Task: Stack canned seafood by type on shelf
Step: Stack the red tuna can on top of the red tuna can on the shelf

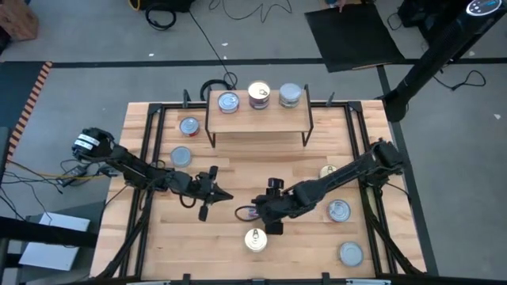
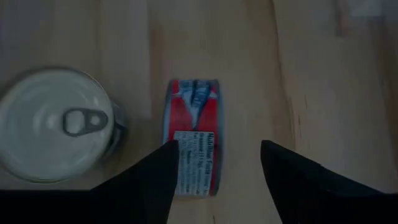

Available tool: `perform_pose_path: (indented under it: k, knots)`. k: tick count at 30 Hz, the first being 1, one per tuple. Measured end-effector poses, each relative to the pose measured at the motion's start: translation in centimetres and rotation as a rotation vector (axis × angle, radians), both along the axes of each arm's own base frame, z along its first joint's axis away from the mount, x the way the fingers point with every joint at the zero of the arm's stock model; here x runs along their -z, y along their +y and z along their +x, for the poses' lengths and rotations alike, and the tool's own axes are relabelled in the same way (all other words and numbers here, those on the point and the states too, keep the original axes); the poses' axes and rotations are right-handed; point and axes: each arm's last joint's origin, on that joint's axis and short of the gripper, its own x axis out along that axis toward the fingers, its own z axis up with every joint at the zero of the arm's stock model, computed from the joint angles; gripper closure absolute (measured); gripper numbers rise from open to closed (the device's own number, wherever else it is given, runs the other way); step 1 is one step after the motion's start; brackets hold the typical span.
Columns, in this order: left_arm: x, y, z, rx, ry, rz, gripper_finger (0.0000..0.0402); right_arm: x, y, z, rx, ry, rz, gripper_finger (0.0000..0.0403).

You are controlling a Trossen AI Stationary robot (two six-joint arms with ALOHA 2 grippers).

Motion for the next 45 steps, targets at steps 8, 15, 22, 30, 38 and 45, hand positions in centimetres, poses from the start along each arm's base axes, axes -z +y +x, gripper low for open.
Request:
perform_pose_path:
  k: [8, 15, 22, 30, 38, 45]
  knots:
    - [0.0, 0.0, 0.0, 0.0, 0.003, 0.002, 0.04, -0.5, 0.7, 1.3, -0.045, 0.059, 0.008, 0.0173]
    - [0.1, 0.0, 0.0, 0.0, 0.005, 0.004, 0.04, -1.6, 0.8, 1.5, 0.088, 0.021, 0.103, 0.0165]
    - [0.0, 0.0, 0.0, 0.0, 0.003, 0.002, 0.04, -0.8, 0.5, 1.4, 0.325, 0.081, 0.227, 0.0144]
    - [0.1, 0.0, 0.0, 0.001, 0.007, 0.003, 0.04, 0.5, 0.2, 1.5, 0.346, 0.124, 0.187, 0.0146]
    - [0.1, -0.1, -0.1, 0.005, 0.013, 0.005, 0.04, 0.4, -0.6, 1.6, 0.225, 0.138, 0.082, 0.019]
    - [0.2, -0.1, -0.1, 0.006, 0.021, 0.007, 0.04, 0.3, -0.7, 1.8, 0.044, 0.126, -0.049, 0.0243]
